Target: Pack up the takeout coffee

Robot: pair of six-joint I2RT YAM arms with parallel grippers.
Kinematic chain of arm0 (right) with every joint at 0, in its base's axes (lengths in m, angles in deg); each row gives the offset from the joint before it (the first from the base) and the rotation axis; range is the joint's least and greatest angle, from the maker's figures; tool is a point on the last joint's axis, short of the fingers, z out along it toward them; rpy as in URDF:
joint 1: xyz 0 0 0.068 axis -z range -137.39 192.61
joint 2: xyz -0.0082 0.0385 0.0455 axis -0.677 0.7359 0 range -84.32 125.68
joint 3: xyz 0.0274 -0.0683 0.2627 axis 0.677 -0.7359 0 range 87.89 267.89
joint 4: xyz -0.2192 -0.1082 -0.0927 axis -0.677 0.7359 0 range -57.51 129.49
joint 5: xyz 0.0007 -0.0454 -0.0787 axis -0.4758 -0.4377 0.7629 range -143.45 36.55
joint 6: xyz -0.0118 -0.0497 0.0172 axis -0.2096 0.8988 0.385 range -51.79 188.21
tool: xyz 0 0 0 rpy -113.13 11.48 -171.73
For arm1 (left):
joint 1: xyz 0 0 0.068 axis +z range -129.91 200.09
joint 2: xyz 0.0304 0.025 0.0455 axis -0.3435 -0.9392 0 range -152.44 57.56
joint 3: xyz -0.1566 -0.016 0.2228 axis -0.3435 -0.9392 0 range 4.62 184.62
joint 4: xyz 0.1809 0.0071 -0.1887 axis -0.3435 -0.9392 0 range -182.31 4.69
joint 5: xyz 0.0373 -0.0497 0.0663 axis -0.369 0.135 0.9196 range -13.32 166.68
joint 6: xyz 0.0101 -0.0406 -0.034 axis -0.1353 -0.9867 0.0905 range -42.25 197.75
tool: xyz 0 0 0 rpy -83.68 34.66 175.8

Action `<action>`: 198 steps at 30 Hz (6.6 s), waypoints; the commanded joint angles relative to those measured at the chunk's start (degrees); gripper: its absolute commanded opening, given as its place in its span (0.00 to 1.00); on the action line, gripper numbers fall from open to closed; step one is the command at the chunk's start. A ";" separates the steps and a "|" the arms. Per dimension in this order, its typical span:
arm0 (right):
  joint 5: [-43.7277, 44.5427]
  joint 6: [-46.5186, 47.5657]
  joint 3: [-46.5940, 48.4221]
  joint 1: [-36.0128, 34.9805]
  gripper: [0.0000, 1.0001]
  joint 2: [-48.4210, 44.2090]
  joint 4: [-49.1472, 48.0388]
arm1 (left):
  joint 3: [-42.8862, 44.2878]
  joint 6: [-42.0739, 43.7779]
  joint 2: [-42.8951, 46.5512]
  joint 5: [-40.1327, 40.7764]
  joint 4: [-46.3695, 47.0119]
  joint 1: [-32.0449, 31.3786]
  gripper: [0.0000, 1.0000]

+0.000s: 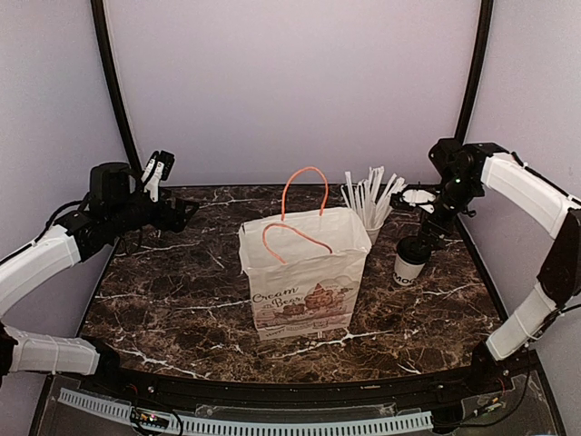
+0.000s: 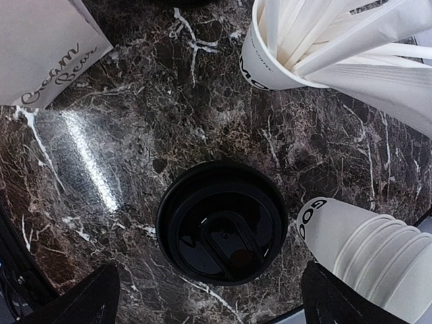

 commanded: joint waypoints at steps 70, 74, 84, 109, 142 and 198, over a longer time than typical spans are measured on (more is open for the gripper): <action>3.39 -0.53 -0.11 0.26 0.81 9.50 -1.74 | -1.31 -0.32 1.43 -6.30 2.45 0.49 0.89; 2.67 -1.50 1.69 0.09 0.77 7.70 0.52 | -1.33 -0.32 1.24 -6.26 2.53 0.49 0.89; -3.65 -4.81 1.57 -3.63 0.77 -6.54 5.82 | 0.29 0.43 1.33 -12.38 2.69 0.49 0.89; -26.87 -9.40 29.48 -13.08 0.75 -9.30 2.03 | 36.42 3.55 -22.16 -25.75 -23.96 -17.23 0.74; 1.61 -3.95 29.57 -39.88 0.71 9.10 1.20 | 30.66 -10.93 -33.64 -24.22 -4.70 -5.92 0.79; 26.99 17.37 -23.47 -62.22 0.72 -21.96 -22.52 | 12.38 -19.24 -38.81 -37.30 12.83 -16.27 0.75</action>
